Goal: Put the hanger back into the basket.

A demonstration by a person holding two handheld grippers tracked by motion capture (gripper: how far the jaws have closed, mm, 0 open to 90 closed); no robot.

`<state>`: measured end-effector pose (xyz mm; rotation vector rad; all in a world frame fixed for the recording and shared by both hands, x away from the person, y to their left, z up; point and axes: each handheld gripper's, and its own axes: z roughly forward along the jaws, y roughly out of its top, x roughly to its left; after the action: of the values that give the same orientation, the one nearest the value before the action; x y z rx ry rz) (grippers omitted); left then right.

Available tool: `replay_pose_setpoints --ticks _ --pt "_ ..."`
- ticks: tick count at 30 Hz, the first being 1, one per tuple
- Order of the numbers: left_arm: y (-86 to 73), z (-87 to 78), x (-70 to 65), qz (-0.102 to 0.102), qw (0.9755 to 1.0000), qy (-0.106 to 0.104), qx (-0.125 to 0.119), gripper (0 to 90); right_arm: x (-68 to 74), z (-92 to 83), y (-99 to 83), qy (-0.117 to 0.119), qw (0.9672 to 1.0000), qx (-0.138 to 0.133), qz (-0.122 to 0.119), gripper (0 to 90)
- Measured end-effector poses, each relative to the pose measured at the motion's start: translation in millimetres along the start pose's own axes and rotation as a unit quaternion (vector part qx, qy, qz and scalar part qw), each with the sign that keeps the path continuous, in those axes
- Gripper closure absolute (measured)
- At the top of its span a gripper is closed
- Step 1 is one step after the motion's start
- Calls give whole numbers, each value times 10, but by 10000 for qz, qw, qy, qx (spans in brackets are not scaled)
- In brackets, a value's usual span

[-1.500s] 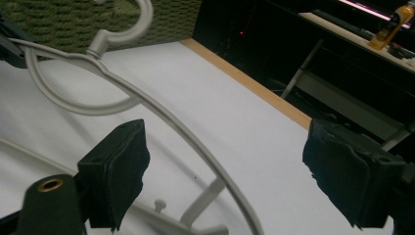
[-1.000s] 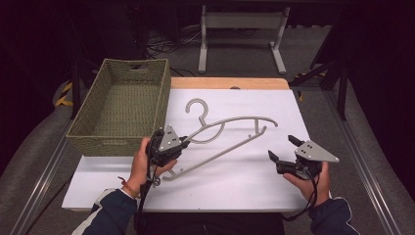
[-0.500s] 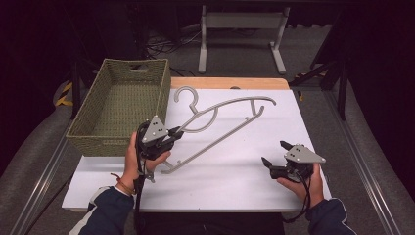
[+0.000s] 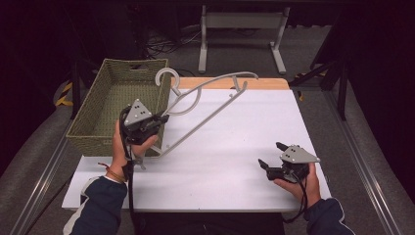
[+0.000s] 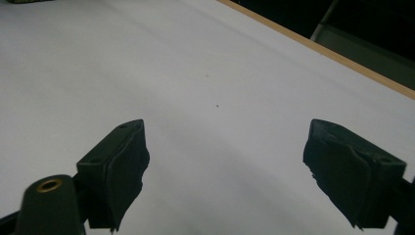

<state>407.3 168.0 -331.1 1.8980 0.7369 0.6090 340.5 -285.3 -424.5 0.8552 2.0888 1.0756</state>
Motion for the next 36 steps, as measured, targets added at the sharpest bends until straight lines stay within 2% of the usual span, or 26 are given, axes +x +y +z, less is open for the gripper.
replay_pose_setpoints --ticks 5,8,13,14,18,19,22,23,26,29,32,34,36 --pt "24 -91 249 -200 9995 225 -61 821 7 17 -8 30 10000 44 7 164" --pt "20 -141 446 -395 9986 352 -70 821 11 29 -15 71 9999 71 9 164" --pt "14 -179 734 -598 9967 547 -55 821 27 60 -24 107 9998 139 9 164" --pt "14 -179 734 -598 9967 547 -55 820 27 60 -24 107 9998 139 9 164" --pt "-1 -203 962 -790 9948 647 -24 820 40 92 -37 136 9997 197 7 164" --pt "-1 -203 962 -790 9948 647 -24 821 40 96 -39 143 9997 196 8 164" --pt "-36 -222 1165 -879 9930 772 134 821 48 108 -44 166 9996 220 0 164" --pt "-36 -222 1165 -879 9930 772 134 821 50 111 -45 177 9996 226 -2 164" --pt "-83 -216 1285 -947 9913 880 239 820 53 122 -48 186 9995 252 7 164" --pt "-117 -203 1398 -926 9900 990 384 819 58 141 -56 208 9993 295 -3 164" --pt "-171 -192 1516 -1085 9876 1045 449 816 74 162 -63 222 9991 349 -21 164" --pt "-202 -189 1588 -1147 9853 1160 502 814 81 170 -64 241 9991 356 -39 164" --pt "-239 -168 1669 -1175 9831 1222 692 814 86 177 -66 246 9989 391 -38 164"
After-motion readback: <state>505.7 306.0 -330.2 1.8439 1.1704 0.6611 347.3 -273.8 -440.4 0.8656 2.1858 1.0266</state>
